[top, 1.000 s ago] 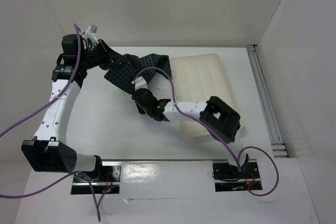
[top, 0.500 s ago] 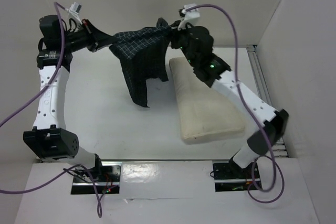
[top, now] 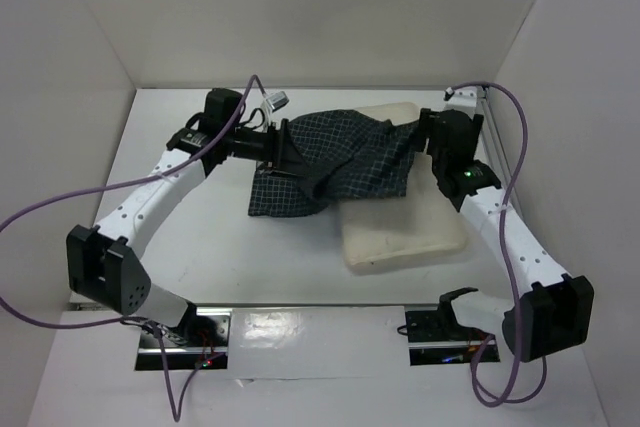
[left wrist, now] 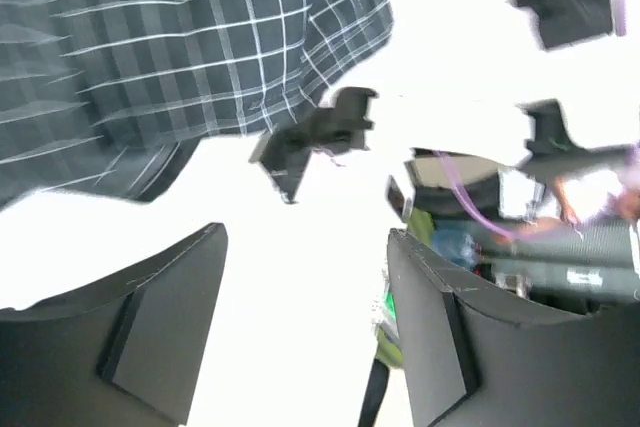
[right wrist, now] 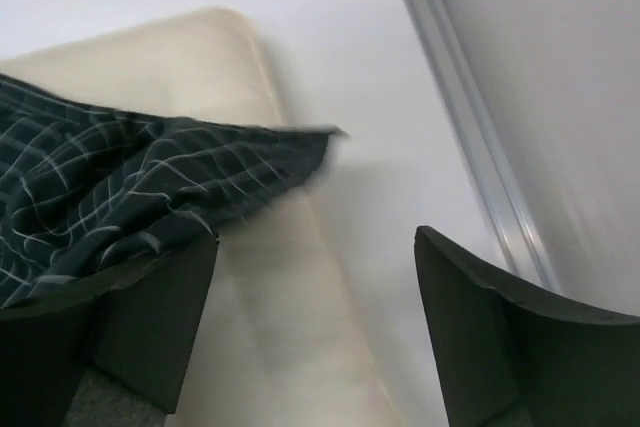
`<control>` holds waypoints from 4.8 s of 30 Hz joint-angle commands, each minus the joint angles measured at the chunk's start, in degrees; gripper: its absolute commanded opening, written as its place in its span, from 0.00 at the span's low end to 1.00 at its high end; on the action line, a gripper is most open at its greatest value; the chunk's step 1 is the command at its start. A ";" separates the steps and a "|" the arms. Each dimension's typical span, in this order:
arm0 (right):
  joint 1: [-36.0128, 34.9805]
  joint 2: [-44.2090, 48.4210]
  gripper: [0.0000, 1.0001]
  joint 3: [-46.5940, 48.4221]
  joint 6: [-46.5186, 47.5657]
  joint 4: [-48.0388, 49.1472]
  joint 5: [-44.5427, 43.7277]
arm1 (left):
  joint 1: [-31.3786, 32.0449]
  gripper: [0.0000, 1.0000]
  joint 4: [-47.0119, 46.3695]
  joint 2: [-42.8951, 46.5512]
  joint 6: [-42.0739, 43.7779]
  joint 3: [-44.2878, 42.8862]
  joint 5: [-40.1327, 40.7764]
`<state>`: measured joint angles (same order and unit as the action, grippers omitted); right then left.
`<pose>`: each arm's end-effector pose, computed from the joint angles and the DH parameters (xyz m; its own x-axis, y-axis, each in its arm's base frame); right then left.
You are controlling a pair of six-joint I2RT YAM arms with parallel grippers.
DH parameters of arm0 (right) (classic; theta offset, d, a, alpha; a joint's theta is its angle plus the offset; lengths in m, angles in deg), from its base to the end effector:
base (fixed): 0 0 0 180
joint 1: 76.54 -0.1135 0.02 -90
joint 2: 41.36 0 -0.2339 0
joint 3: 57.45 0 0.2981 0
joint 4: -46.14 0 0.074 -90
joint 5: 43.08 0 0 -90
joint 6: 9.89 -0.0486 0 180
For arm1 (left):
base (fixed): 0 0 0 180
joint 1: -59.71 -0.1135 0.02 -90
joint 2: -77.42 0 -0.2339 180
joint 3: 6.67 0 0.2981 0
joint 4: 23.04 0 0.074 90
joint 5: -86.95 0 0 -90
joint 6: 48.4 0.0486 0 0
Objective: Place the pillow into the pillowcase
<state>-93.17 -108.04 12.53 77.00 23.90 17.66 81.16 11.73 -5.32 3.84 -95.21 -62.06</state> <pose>0.3279 0.0731 0.3077 -0.3001 -0.0402 -0.9531 0.2099 0.9718 -0.1071 0.3325 -0.1754 0.3277 -0.8991 0.0145 -0.4374 0.4247 0.2705 -0.8640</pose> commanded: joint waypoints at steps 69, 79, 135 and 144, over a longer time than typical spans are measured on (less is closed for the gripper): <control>-19.60 -12.96 0.99 7.38 -27.21 -22.66 15.83 | -32.27 0.86 23.78 -11.75 9.27 -16.94 63.31; -21.43 -22.08 0.99 -0.07 -30.02 -24.62 13.96 | -13.48 0.78 23.41 -17.62 13.50 -13.16 60.31; -21.50 -4.96 0.00 0.35 -15.61 -12.12 26.36 | -3.88 0.80 29.59 -31.18 9.28 -14.15 76.83; -26.18 -4.96 0.00 -3.44 -18.68 -16.34 24.16 | -2.12 0.75 19.73 -29.84 11.74 -8.06 73.77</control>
<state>-119.18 -114.16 8.38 60.36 5.86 42.75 78.41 35.95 -37.78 14.63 -101.94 11.84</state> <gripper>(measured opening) 0.021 0.757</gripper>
